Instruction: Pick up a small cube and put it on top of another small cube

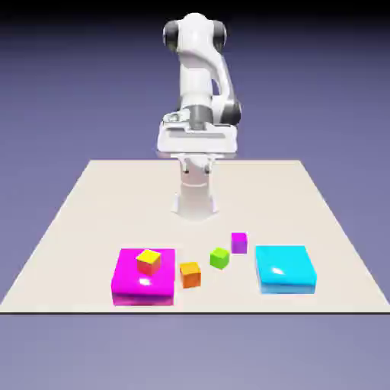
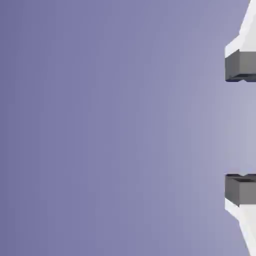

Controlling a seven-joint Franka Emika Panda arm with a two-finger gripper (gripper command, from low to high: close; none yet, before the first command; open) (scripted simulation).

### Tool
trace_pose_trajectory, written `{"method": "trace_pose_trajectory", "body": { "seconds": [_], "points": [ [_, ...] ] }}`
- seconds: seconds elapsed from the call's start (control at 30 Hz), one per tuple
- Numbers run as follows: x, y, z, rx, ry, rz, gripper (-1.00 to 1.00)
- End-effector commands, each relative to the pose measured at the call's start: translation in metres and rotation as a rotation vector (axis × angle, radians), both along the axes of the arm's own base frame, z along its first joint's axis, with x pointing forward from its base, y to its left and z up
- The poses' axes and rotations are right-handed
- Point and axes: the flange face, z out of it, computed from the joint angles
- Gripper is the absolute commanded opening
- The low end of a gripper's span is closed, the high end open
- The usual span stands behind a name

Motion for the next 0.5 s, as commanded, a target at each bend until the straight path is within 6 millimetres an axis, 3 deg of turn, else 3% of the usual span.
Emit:
{"method": "trace_pose_trajectory", "body": {
  "seconds": [0.0,0.17,0.33,0.37,0.47],
  "points": [
    [-0.002,0.019,-0.023,-0.066,0.070,0.093,0.00],
    [-0.041,0.101,-0.132,-0.374,0.397,0.593,0.00],
    [-0.120,0.151,-0.225,-0.650,0.690,1.137,0.00],
    [-0.137,0.156,-0.239,-0.695,0.738,1.236,0.00],
    [-0.135,0.156,-0.248,-0.699,0.736,1.233,0.00]
  ]
}}
